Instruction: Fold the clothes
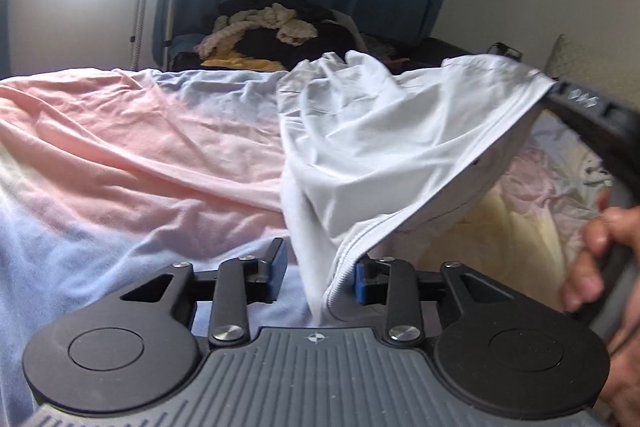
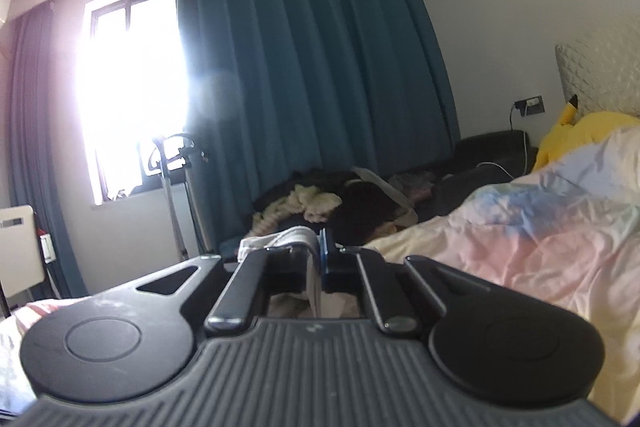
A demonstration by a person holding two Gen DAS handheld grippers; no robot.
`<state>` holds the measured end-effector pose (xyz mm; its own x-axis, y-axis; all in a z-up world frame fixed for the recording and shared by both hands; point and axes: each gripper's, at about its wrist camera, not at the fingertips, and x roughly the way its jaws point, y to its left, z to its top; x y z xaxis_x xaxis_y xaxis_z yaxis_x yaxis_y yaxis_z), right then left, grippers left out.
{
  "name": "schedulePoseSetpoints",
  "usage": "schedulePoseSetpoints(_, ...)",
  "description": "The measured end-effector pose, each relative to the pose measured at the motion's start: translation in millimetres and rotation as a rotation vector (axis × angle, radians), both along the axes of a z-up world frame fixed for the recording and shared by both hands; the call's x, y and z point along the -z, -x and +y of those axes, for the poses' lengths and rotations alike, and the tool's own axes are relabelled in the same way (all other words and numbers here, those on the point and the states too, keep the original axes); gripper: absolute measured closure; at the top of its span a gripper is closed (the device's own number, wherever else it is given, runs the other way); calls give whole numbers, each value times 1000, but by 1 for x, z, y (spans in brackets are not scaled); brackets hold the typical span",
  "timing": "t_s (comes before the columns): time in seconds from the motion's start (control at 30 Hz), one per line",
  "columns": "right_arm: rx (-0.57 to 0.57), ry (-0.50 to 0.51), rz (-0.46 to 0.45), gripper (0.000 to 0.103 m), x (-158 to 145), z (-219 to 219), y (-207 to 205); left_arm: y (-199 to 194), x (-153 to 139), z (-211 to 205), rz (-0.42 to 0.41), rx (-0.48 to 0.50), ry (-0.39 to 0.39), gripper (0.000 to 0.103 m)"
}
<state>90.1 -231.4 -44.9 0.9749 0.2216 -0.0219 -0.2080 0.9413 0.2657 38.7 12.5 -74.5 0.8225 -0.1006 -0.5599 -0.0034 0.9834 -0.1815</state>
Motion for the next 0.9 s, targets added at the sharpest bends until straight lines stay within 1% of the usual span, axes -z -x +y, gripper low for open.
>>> schedulePoseSetpoints(0.13, -16, -9, -29, 96, -10, 0, 7, -10, 4, 0, 6, -13, -16, 67)
schedulePoseSetpoints(0.17, -18, -13, -30, 96, -11, 0, 8, -11, 4, 1, 5, -15, -15, 70)
schedulePoseSetpoints(0.2, -21, -17, -30, 96, -12, 0, 8, -11, 5, 0, 4, -14, -18, 80)
schedulePoseSetpoints(0.27, -29, -7, -42, 96, -16, 3, 12, -11, 4, 0, 2, -23, -32, 89)
schedulePoseSetpoints(0.3, -34, -2, -51, 96, -17, 5, 15, -10, 3, 1, -2, -30, -32, 91)
schedulePoseSetpoints(0.4, -46, 4, -65, 96, -20, 10, 20, -7, 0, 5, -21, -62, -22, 93)
schedulePoseSetpoints(0.53, -41, 8, -61, 96, -19, 10, 20, -4, -6, 12, -44, -94, 12, 93)
schedulePoseSetpoints(0.63, -35, 5, -55, 96, -17, 9, 19, -2, -10, 11, -69, -103, 7, 96)
schedulePoseSetpoints(0.7, -28, 9, -51, 96, -16, 10, 19, 2, -16, 11, -106, -121, 4, 98)
schedulePoseSetpoints(0.8, -27, -5, -42, 96, -19, 9, 23, 12, -30, 13, -196, -153, 10, 99)
schedulePoseSetpoints(0.9, -36, -56, -25, 97, -28, 9, 30, 27, -48, 16, -282, -155, 18, 99)
